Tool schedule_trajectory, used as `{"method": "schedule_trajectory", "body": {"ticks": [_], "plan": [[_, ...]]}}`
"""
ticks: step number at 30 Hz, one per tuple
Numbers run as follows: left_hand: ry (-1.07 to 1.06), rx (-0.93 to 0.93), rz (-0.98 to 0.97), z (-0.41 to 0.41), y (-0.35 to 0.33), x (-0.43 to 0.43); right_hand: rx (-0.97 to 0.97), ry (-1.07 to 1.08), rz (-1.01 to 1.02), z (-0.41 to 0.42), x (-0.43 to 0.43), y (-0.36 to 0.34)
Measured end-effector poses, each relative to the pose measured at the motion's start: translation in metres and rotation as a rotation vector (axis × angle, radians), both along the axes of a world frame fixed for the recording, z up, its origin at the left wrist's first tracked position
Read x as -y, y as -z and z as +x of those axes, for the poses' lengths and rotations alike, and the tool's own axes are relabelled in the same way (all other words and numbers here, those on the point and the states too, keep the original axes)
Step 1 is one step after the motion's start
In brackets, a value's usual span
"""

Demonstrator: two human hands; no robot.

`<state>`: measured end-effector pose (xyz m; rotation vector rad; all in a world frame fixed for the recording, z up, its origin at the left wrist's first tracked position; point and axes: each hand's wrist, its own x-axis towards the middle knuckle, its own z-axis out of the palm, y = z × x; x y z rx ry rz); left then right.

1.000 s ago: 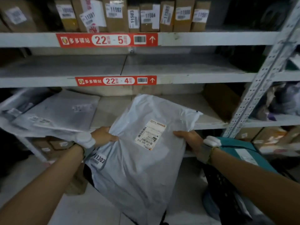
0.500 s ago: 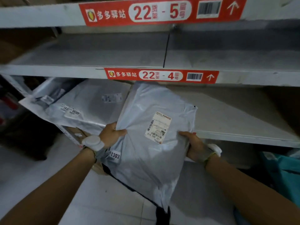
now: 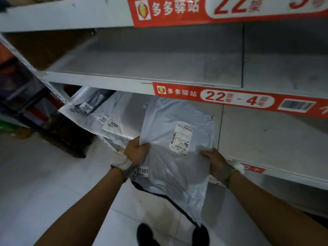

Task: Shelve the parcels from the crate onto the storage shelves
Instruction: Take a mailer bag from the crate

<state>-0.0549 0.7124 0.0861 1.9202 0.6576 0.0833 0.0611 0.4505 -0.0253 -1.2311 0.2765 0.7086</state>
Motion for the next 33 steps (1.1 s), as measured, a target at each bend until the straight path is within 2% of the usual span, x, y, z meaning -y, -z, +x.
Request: {"method": "schedule_trajectory", "body": {"ticks": [4, 9, 11, 13, 15, 17, 18, 22, 24, 27, 30, 33], "plan": [[0.018, 0.046, 0.004, 0.017, 0.001, -0.026, 0.060, 0.002, -0.117, 0.018, -0.031, 0.001], [0.028, 0.158, -0.013, 0.073, -0.013, -0.073, 0.167, 0.157, -0.190, 0.050, -0.082, -0.023], [0.023, 0.209, -0.001, 0.094, -0.022, -0.091, 0.241, 0.106, -0.403, 0.056, -0.103, -0.024], [0.019, 0.175, 0.041, 0.113, -0.026, -0.118, 0.304, -0.002, -0.534, 0.049, -0.129, -0.017], [0.074, 0.017, 0.051, 0.132, -0.019, -0.162, 0.343, -0.154, -0.684, 0.038, -0.158, 0.000], [0.197, -0.258, 0.153, 0.139, -0.001, -0.201, 0.418, -0.432, -0.995, 0.029, -0.175, 0.006], [0.254, -0.342, 0.199, 0.136, 0.006, -0.215, 0.464, -0.502, -1.113, 0.025, -0.181, 0.007], [0.327, -0.234, 0.144, 0.130, 0.033, -0.248, 0.502, -0.414, -1.355, 0.018, -0.211, 0.011], [0.325, -0.161, 0.206, 0.130, 0.030, -0.250, 0.471, -0.413, -1.393, 0.021, -0.219, 0.012], [0.241, -0.068, 0.316, 0.129, 0.030, -0.272, 0.419, -0.432, -1.348, 0.026, -0.247, 0.015], [0.230, -0.058, 0.434, 0.116, 0.030, -0.291, 0.411, -0.395, -1.319, 0.034, -0.268, 0.019], [0.203, -0.028, 0.413, 0.091, 0.026, -0.303, 0.455, -0.162, -1.279, 0.042, -0.276, 0.021]]}}
